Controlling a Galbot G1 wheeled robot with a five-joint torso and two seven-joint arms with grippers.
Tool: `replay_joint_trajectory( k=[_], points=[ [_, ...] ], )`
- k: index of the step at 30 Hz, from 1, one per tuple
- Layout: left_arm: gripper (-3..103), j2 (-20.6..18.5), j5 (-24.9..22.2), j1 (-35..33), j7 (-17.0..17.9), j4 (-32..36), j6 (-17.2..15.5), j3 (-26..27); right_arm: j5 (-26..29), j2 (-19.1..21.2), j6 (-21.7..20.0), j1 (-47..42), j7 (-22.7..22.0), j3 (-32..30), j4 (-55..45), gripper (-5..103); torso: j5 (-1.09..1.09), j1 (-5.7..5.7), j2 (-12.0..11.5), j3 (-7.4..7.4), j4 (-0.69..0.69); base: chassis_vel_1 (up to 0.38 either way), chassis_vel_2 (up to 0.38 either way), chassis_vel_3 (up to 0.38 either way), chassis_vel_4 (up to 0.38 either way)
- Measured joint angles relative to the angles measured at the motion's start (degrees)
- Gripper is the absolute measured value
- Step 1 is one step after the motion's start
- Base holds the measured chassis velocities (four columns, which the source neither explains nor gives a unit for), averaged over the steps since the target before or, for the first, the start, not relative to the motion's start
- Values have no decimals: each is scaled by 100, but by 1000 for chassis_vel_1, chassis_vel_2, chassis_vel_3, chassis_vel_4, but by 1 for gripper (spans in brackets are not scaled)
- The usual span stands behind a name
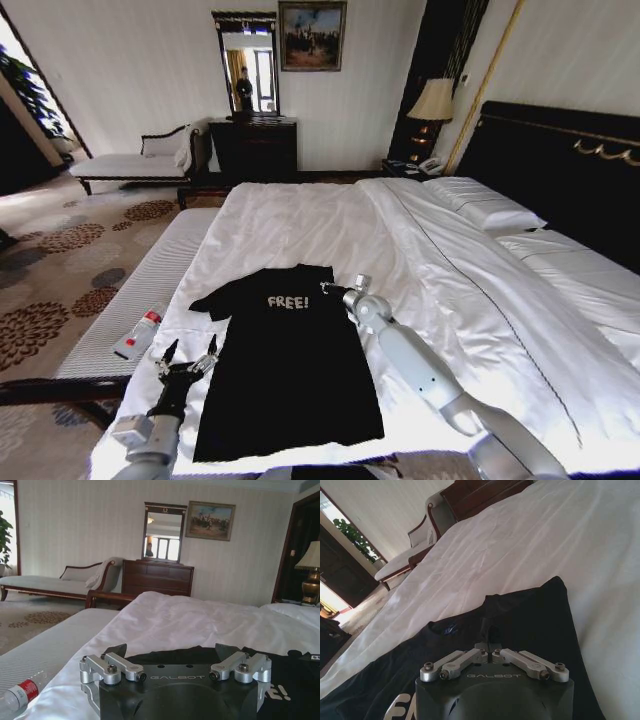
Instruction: Fold the clothes on the bed.
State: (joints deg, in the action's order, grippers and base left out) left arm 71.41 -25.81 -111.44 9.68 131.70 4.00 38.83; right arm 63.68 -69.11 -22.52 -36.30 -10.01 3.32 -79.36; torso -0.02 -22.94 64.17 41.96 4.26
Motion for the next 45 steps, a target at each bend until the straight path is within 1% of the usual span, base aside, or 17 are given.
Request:
replay_joint_trajectory(
  k=[7, 9, 13, 15, 19, 21, 24, 26, 30, 33, 34, 36, 38, 39, 42, 43, 45],
  points=[
    [99, -14, -64, -44, -50, 82, -4, 195, -349, -183, 144, 39, 76, 141, 267, 0, 0, 0, 0, 0, -1, 0, 0, 0, 0],
    [99, -39, -107, -50, -52, 98, -9, 280, -397, -191, 145, 25, 96, 160, 275, 5, 0, 0, 0, 0, -1, 0, 0, 0, 0],
    [99, -113, -264, -68, -55, 175, -35, 492, -510, -137, 145, -103, 135, 283, 154, 27, 0, 0, 0, 0, 0, 0, 0, 0, 0],
    [99, -99, -268, -72, -55, 192, -38, 497, -521, -115, 144, -134, 135, 307, 103, 27, 1, 0, 0, 0, 0, 0, 0, 0, 0],
    [99, -1, -184, -119, -55, 249, -45, 420, -505, -30, 141, -200, 125, 292, -76, 49, 2, 0, 0, 0, -1, 0, 0, 0, 0],
    [99, 20, -159, -135, -55, 260, -45, 404, -499, 10, 141, -220, 116, 271, -127, 49, 1, 0, 0, 0, -1, 0, 0, 0, 0],
    [99, 93, -92, -173, -56, 279, -44, 370, -581, 117, 178, -310, 67, 193, -278, 66, 2, 0, 0, 0, -1, 0, 0, 0, 0],
    [99, 123, -54, -179, -56, 274, -41, 342, -661, 170, 222, -361, 39, 140, -362, 71, 2, 0, 0, 0, -1, 0, 0, 0, 0],
    [99, 139, -70, -138, -34, 186, -30, 206, -1099, 405, 433, -584, -28, -60, -637, 82, 3, 0, 0, 0, -2, 0, 0, 0, 0],
    [99, 62, -106, -8, -9, 39, -30, 111, -1706, 765, 741, -1024, -113, -350, -1064, 97, 3, 0, 0, 0, 1, 0, 0, 0, 0],
    [99, 62, -106, -8, -9, 39, -30, 111, -1706, 765, 741, -1024, -113, -350, -1064, 97, 3, 0, 0, 0, 1, 0, 0, 0, 0],
    [99, 6, -84, 104, 0, -79, -9, 31, -2547, 1035, 1248, -1480, -164, -646, -1269, 99, 2, 0, 0, 0, -1, 0, 0, 0, 0],
    [99, -16, -50, 185, 14, -164, 69, -16, -3017, 1223, 1543, -1917, -158, -1089, -1494, 100, 3, 0, 0, 0, 2, 0, 0, 0, 0],
    [99, -16, -50, 185, 14, -164, 69, -16, -3017, 1223, 1543, -1917, -158, -1089, -1494, 100, 3, 0, 0, 0, 2, 0, 0, 0, 0],
    [100, -96, -60, 255, -20, -247, 181, -21, -3420, 1420, 1817, -2773, -36, -1991, -2035, 100, 3, 0, 0, 0, 1, 0, 0, 0, 0],
    [100, -96, -60, 255, -20, -247, 181, -21, -3420, 1420, 1817, -2773, -36, -1991, -2035, 100, 3, 0, 0, 0, 1, 0, 0, 0, 0],
    [100, -170, -56, 257, -62, -273, 237, -39, -3651, 1425, 1927, -3286, 40, -2512, -2375, 100, 1, 0, 0, -1, 2, 0, 0, 0, 0]
  ],
)
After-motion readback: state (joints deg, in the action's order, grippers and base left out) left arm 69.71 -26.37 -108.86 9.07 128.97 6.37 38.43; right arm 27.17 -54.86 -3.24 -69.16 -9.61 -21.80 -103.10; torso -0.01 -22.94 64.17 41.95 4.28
